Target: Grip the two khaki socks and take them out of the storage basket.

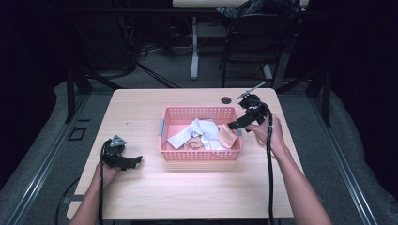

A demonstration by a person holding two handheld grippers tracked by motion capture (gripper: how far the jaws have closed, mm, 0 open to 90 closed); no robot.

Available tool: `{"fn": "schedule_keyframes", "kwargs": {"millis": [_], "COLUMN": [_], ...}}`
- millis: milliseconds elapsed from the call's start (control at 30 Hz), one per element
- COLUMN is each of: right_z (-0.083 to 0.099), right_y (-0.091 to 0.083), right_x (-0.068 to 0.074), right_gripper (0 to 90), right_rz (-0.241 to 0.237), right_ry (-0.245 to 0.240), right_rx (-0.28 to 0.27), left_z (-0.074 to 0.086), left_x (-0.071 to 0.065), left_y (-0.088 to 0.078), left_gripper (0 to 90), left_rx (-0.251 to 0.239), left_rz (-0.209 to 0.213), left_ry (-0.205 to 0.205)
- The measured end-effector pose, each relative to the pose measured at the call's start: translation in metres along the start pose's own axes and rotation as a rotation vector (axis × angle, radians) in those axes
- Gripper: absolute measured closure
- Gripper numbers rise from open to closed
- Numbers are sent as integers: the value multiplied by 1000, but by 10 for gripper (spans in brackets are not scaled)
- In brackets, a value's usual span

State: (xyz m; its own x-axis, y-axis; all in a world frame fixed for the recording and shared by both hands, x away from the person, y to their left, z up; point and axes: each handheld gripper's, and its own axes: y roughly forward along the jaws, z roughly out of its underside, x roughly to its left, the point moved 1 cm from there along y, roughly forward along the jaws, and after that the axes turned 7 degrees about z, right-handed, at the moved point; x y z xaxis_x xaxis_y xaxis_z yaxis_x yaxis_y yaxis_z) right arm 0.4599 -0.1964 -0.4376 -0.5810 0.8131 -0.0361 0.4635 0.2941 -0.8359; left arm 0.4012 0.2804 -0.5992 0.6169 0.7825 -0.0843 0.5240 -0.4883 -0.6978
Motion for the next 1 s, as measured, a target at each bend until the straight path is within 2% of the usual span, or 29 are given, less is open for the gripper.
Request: {"fn": "schedule_keyframes", "kwargs": {"millis": [33,67,133,167,200,367,433,467,500,700,833,1000], "right_z": [-3,-5,-8,-10,-11,-14,-14,-13,-13,-11,-12,-11], "right_y": [5,9,18,24,29,51,56,60,62,78,85,85], "right_x": [4,7,11,14,15,21,23,25,25,28,28,28], "right_gripper": [70,157,223,308,348,425,441,452,459,567,632,776], "right_rz": [-8,-16,-38,-41,-25,-4,-3,8,9,75,98,102], "right_ry": [-16,-16,-14,-16,-32,-35,-54,-38,-51,-50,-53,-47], "right_rx": [7,13,33,49,80,141,166,157,168,219,242,245], "left_z": [0,0,0,0,0,0,0,0,0,0,0,0], "left_x": [0,0,0,0,0,0,0,0,0,0,0,0], "left_y": [0,0,0,0,0,0,0,0,0,0,0,0], "left_gripper": [0,0,0,0,0,0,0,0,0,0,0,0], "left_rx": [1,1,2,1,2,3,2,3,3,2,2,3], "left_rz": [0,0,3,3,3,4,3,4,4,4,4,4], "left_ry": [2,2,2,3,4,2,1,2,3,4,4,3]}}
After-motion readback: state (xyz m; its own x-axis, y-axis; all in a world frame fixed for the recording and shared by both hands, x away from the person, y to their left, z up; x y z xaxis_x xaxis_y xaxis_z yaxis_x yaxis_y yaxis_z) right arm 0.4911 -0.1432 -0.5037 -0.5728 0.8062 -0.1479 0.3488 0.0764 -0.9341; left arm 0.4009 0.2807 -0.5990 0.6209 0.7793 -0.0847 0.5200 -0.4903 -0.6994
